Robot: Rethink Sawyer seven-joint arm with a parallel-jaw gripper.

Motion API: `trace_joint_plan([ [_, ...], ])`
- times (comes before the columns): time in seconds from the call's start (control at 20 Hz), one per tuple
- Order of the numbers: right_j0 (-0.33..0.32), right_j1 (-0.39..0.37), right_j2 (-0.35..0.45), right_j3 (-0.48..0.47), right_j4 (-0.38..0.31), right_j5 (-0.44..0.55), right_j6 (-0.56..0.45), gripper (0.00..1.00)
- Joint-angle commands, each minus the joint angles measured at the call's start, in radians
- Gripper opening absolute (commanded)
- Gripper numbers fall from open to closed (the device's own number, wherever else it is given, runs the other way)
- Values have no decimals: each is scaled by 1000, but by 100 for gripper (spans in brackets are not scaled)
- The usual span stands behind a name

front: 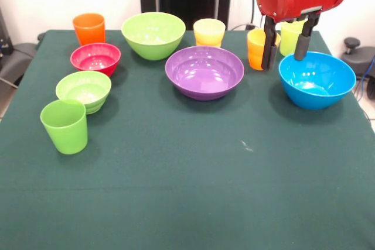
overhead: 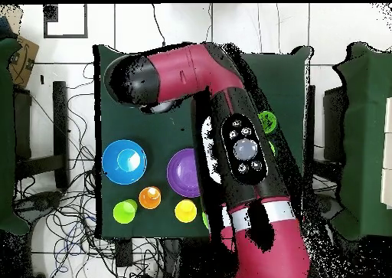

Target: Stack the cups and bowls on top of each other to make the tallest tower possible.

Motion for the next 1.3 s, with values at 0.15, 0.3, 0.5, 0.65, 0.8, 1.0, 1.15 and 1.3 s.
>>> trace_joint_plan([
  [0.15,-78,18,116,4,-3,196,-386,100],
  [0.3,-93,21,134,0,-16,207,-392,100],
  [0.5,-113,28,154,-14,-38,221,-408,100],
  [0.65,-122,33,162,-29,-56,235,-423,100],
  [0.8,-129,43,166,-61,-77,260,-447,100],
  [1.0,-131,66,164,-118,-107,290,-478,100],
  [1.15,-129,90,166,-168,-127,311,-500,100],
  [1.3,-136,102,164,-190,-144,316,-519,100],
])
